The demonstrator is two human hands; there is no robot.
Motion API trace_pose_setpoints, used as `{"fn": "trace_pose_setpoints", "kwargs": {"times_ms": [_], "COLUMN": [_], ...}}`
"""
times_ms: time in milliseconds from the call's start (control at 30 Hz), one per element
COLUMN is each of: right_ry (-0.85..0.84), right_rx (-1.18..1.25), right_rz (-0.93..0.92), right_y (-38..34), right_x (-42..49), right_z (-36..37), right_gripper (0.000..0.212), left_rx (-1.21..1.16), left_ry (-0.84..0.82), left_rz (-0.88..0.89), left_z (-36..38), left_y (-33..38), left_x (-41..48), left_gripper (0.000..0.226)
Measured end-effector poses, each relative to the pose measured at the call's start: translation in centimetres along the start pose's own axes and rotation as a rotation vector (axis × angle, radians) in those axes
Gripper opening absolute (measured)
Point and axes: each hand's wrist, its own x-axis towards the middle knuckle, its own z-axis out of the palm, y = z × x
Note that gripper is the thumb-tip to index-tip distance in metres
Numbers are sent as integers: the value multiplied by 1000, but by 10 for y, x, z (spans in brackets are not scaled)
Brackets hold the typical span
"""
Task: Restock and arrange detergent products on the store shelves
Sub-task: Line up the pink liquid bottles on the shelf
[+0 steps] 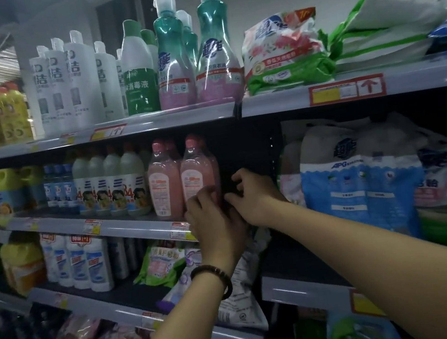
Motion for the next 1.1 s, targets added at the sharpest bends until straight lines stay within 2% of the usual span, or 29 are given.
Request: {"fn": "trace_pose_setpoints", "kwargs": {"times_ms": [100,200,267,367,500,667,767,833,900,1000,1100], "right_ry": [-19,29,35,27,130,315,380,357,315,251,226], "right_rx": [-103,-236,-297,-369,-363,-220,-183,-140,-75,-5,62], "right_rz": [-32,-74,-74,-33,47,238,367,454,531,518,455], "right_y": [15,36,53,82,121,163,189,207,224,248,265], "right_x": [-32,-71,-96,-128,-164,-195,-204,-204,-202,-201,-200], "right_z": [-38,-79,-104,-141,-186,-229,-245,-251,-254,-252,-243], "right_gripper": [49,39,33,33,28,16,19,30,41,61,53], "left_rx": [-72,-29,-18,-99,-125,-212,-244,-264,-290,-321,-351], "left_ry": [-142,-295,-350,-497,-677,-730,-770,-760,-749,-736,-683], "left_rz": [42,61,73,-31,-37,-16,-50,-104,-135,-123,-102], "left_z": [6,20,33,49,71,108,130,142,153,172,186], "left_y": [26,57,79,113,151,189,208,219,223,219,215], "left_x": [-20,-55,-81,-117,-155,-190,-203,-208,-213,-220,-225], "left_gripper": [27,22,23,25,33,47,58,66,64,61,53]}}
